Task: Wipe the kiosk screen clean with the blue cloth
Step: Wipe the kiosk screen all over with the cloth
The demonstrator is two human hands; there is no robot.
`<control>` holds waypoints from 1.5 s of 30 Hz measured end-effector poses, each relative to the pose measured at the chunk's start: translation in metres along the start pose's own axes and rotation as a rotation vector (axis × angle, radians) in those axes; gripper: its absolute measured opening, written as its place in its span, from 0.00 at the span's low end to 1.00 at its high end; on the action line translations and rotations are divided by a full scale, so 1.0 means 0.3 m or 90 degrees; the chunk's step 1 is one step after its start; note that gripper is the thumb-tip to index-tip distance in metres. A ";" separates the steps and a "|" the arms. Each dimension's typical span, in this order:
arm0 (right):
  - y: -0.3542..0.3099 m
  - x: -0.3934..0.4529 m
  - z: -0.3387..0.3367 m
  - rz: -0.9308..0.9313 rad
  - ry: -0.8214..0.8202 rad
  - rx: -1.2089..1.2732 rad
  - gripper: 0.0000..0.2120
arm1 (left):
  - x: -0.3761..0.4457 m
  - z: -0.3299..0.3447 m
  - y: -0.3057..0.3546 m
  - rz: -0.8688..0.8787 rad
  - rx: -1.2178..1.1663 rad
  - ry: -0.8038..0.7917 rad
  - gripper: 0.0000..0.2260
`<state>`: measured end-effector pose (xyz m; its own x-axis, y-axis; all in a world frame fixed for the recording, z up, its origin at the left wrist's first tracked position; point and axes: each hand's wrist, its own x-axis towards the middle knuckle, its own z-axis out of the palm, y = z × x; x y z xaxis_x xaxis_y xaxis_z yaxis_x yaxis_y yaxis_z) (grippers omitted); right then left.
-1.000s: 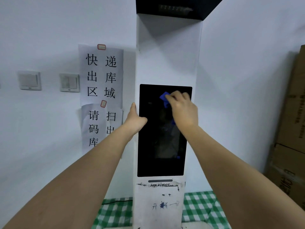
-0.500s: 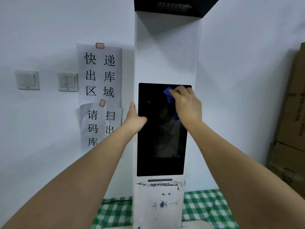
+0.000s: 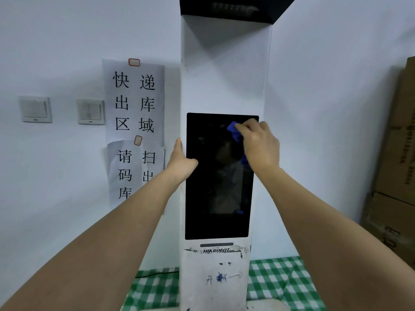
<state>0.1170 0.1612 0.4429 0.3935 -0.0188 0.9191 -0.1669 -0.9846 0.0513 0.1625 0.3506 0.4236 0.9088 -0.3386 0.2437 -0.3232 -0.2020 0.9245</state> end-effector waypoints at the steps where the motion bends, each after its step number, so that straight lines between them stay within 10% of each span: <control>1: 0.021 0.001 -0.001 0.083 0.020 0.010 0.20 | -0.003 0.002 0.002 0.001 0.001 0.000 0.37; 6: -0.049 0.024 0.024 0.235 0.099 0.050 0.19 | -0.010 0.006 0.010 0.012 0.001 -0.004 0.37; 12: -0.036 0.006 0.015 -0.057 0.016 -0.016 0.15 | -0.006 0.001 0.010 0.008 -0.005 0.001 0.37; 20: -0.008 0.065 -0.008 0.305 0.110 0.097 0.16 | -0.023 0.006 0.016 0.002 0.002 0.007 0.37; 27: -0.011 -0.002 0.010 -0.003 -0.005 0.031 0.12 | -0.013 0.006 0.015 -0.003 -0.004 0.002 0.37; 33: 0.058 0.071 -0.025 0.266 0.065 0.086 0.15 | -0.016 0.011 0.016 0.005 0.000 0.006 0.37; 41: 0.057 -0.008 0.003 0.028 -0.039 0.003 0.12 | 0.000 0.003 0.003 0.015 -0.010 0.000 0.37; 45: 0.085 0.019 -0.019 0.167 0.024 0.061 0.13 | -0.003 0.006 0.005 0.012 -0.009 0.004 0.37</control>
<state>0.1098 0.1369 0.4517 0.3143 -0.2712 0.9098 -0.1726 -0.9587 -0.2261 0.1607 0.3490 0.4241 0.9042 -0.3365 0.2631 -0.3368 -0.1828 0.9237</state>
